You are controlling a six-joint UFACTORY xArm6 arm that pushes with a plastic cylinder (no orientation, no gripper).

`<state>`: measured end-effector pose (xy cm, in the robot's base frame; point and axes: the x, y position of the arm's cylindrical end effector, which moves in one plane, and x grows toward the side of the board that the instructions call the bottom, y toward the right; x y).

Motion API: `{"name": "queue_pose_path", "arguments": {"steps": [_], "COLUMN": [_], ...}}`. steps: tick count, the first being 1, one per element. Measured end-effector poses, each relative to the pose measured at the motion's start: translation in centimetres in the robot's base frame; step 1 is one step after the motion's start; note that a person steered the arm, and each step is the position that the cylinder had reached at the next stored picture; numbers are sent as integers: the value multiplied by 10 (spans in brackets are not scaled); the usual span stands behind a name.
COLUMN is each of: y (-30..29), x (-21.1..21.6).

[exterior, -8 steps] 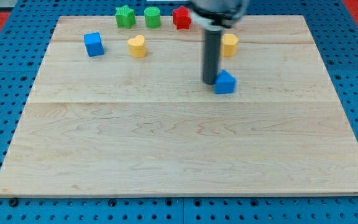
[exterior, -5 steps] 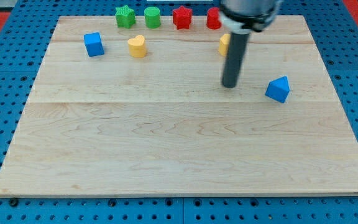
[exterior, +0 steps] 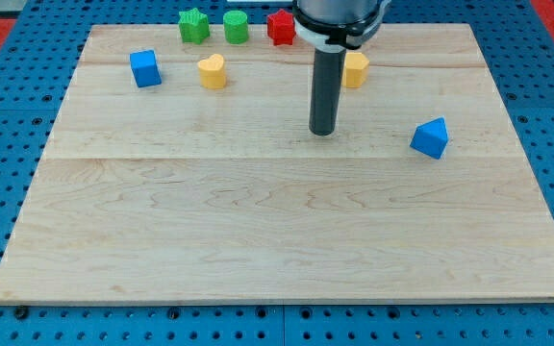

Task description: Push the blue cube slightly down

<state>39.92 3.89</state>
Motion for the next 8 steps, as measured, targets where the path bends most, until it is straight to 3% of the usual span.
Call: {"name": "queue_pose_path", "arguments": {"steps": [2,3,6,7,8], "y": [-224,-338,-343,-343,-305], "x": [-22,-84,-99,-137,-156]}}
